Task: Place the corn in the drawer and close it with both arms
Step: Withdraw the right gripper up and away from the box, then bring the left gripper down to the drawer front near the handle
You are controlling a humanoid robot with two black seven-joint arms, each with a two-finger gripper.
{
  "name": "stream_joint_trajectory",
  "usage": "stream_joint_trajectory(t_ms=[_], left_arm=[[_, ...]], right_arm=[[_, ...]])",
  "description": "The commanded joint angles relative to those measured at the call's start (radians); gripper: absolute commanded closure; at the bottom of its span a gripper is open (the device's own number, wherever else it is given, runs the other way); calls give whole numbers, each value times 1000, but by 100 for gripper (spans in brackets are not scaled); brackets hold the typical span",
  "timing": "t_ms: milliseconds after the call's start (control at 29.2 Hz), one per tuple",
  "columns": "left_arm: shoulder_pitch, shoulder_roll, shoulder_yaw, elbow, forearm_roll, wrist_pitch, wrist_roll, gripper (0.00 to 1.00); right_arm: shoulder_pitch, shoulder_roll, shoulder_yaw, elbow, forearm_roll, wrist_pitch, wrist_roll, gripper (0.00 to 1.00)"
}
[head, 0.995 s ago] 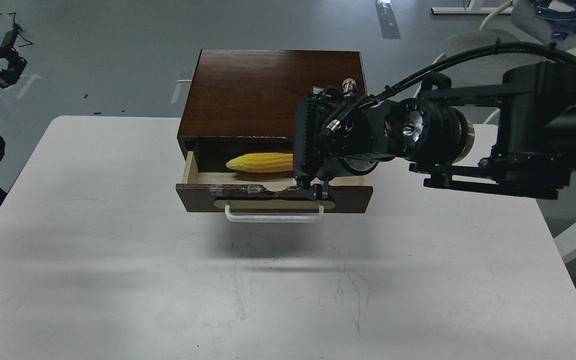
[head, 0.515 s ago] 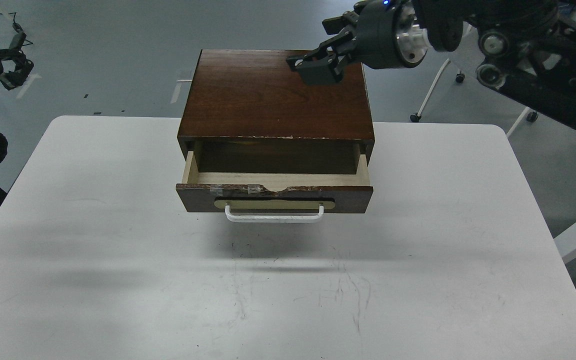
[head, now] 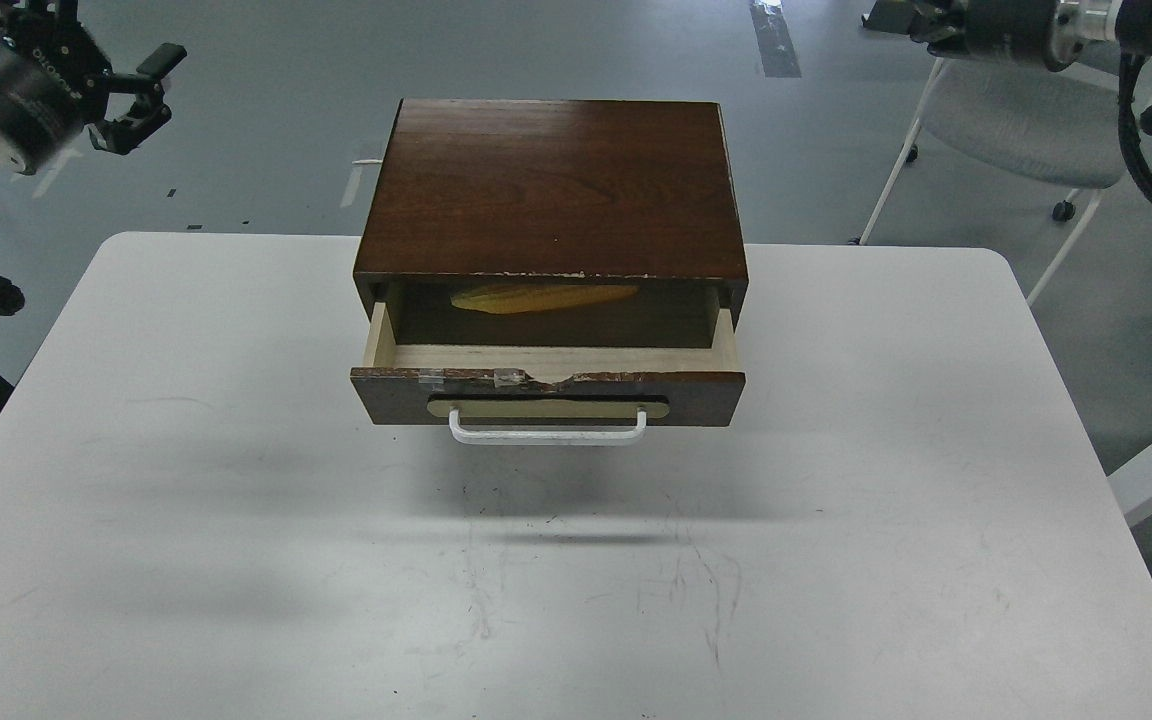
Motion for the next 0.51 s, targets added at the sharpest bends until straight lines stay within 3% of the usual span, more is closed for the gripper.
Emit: stream_joint_trajectory(t_ms=[0,69,172,206,274,343,377,480], left_arm=[[4,120,-4,-317,217,0,-23,28],[4,137,-7,-384,298,0,-30,31],[4,145,-1,-514,544,0,-74,55],[4,136,5,-546,645,0,-92,68],[15,128,22,-592,791,0,-108,81],[24,123,51,-629,860,0,-126,88],[27,114,65,-634,889,0,-155,100],[27,33,76,-632,977,0,-163,100]], right_arm=[[-117,-7,82,-63,307,-35,2,2],[-140,-1,96,-89,397,-52,2,2],[-200,17,134,-120,671,-101,2,2],[-235,20,151,-121,766,-113,3,2],[-293,22,184,-121,879,-118,14,1],[-339,23,201,-120,918,-118,34,1],[-380,35,215,-118,923,-115,58,1],[-471,65,264,-127,926,-97,117,0]])
